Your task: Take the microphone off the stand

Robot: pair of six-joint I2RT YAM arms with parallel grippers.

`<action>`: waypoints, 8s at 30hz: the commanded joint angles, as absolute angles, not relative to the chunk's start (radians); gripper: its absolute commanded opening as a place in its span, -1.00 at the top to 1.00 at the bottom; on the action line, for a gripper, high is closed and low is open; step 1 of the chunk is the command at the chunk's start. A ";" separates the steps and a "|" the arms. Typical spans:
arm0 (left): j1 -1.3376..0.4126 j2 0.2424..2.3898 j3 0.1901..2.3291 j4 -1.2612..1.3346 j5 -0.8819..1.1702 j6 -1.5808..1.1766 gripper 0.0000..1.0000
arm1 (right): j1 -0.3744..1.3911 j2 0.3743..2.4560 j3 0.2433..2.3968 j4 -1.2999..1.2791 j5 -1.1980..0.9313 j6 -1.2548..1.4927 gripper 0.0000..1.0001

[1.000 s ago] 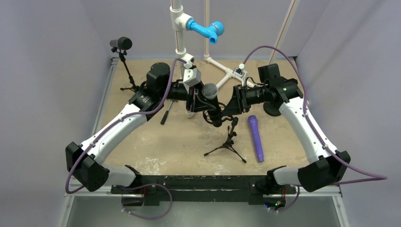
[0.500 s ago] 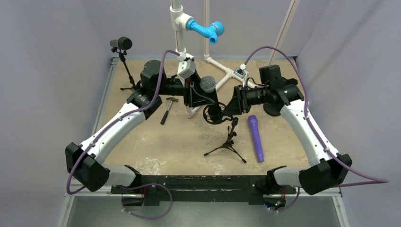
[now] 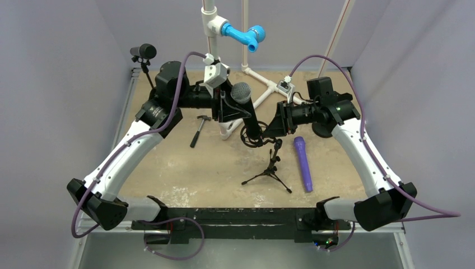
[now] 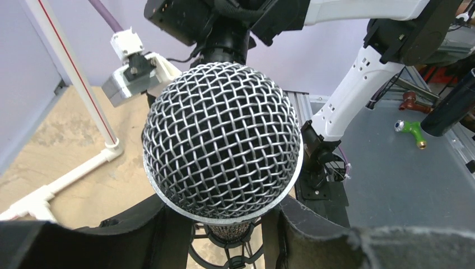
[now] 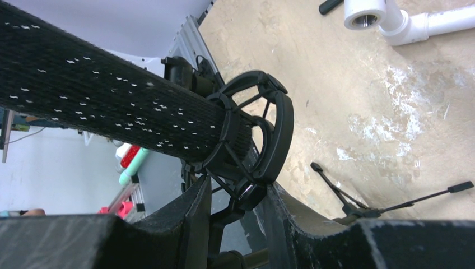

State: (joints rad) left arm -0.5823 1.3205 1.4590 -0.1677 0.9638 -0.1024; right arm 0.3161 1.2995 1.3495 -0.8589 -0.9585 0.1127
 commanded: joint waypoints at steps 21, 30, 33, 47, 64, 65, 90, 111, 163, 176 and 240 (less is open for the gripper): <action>-0.547 1.215 1.679 -0.433 0.946 0.065 1.00 | 0.322 1.326 1.531 -0.951 -0.813 -0.061 -0.54; -0.524 1.206 1.689 -0.440 0.920 0.012 1.00 | 0.323 1.208 1.595 -0.792 -0.885 -0.170 -0.62; -0.515 1.217 1.686 -0.390 0.922 -0.079 1.00 | 0.324 1.131 1.515 -0.586 -0.975 -0.140 -0.62; -0.511 1.277 1.637 -0.053 0.895 -0.514 1.00 | 0.456 1.266 1.669 -0.490 -0.984 -0.050 -0.59; -0.525 1.294 1.545 0.085 0.893 -0.556 1.00 | 0.528 1.362 1.663 -0.389 -0.985 0.075 -0.37; -0.526 1.294 1.543 0.088 0.893 -0.557 1.00 | 0.530 1.364 1.659 -0.385 -0.983 0.078 -0.35; -0.530 1.179 1.532 -0.229 0.887 -0.263 -1.00 | 0.307 1.089 1.467 -0.477 -0.770 0.056 1.00; -0.529 1.056 1.522 -0.420 0.842 -0.110 -1.00 | 0.054 0.984 1.044 -0.824 -0.209 -0.249 1.00; -0.529 1.015 1.490 -0.475 0.863 -0.027 -1.00 | -0.174 1.559 0.814 -0.650 -0.117 -0.368 0.71; -0.531 1.007 1.466 -0.478 0.867 -0.021 -1.00 | -0.174 1.550 0.824 -0.682 -0.127 -0.369 0.08; -0.517 1.052 1.108 -0.518 0.882 0.232 -1.00 | 0.303 1.073 1.040 -0.738 -1.018 -0.686 -0.19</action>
